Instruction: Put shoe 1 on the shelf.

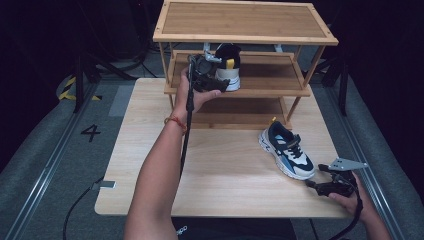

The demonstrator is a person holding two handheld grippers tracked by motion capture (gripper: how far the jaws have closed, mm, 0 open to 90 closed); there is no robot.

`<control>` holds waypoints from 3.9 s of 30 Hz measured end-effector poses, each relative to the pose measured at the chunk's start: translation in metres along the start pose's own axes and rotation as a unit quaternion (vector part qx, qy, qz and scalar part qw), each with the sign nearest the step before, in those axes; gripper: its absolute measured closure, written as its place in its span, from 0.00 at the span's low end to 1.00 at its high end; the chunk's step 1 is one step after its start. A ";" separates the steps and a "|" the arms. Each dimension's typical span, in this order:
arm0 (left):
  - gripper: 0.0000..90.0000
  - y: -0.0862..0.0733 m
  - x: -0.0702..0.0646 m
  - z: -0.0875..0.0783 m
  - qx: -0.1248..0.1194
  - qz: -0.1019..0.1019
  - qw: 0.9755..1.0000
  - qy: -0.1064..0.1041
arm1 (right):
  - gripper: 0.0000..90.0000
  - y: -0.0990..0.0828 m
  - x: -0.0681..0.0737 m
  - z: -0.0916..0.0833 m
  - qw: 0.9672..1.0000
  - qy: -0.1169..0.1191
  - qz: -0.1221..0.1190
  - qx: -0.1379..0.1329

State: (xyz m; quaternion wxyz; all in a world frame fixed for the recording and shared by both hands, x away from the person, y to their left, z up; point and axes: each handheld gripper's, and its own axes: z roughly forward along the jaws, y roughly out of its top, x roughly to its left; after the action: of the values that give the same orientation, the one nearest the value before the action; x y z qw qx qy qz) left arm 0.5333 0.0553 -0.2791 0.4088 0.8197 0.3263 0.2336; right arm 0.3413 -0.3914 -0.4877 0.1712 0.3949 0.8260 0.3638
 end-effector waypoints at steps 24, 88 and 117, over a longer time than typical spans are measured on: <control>0.17 0.012 -0.003 0.034 -0.012 -0.020 0.999 0.037 | 0.16 0.000 0.000 0.000 1.000 0.000 0.000 0.000; 0.18 -0.305 -0.027 -0.092 0.109 -0.025 0.991 -0.068 | 0.64 0.178 0.038 0.075 0.997 0.008 -0.027 0.077; 0.18 -0.304 -0.030 -0.090 0.108 -0.023 0.991 -0.071 | 0.82 0.169 0.107 0.049 0.965 0.152 -0.182 0.109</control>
State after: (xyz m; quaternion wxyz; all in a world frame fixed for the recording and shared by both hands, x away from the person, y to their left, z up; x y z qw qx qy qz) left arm 0.3497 0.2177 -0.4822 0.3456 0.8656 0.3385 0.1292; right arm 0.3914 -0.2136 -0.3962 0.0622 0.1943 0.9351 0.2898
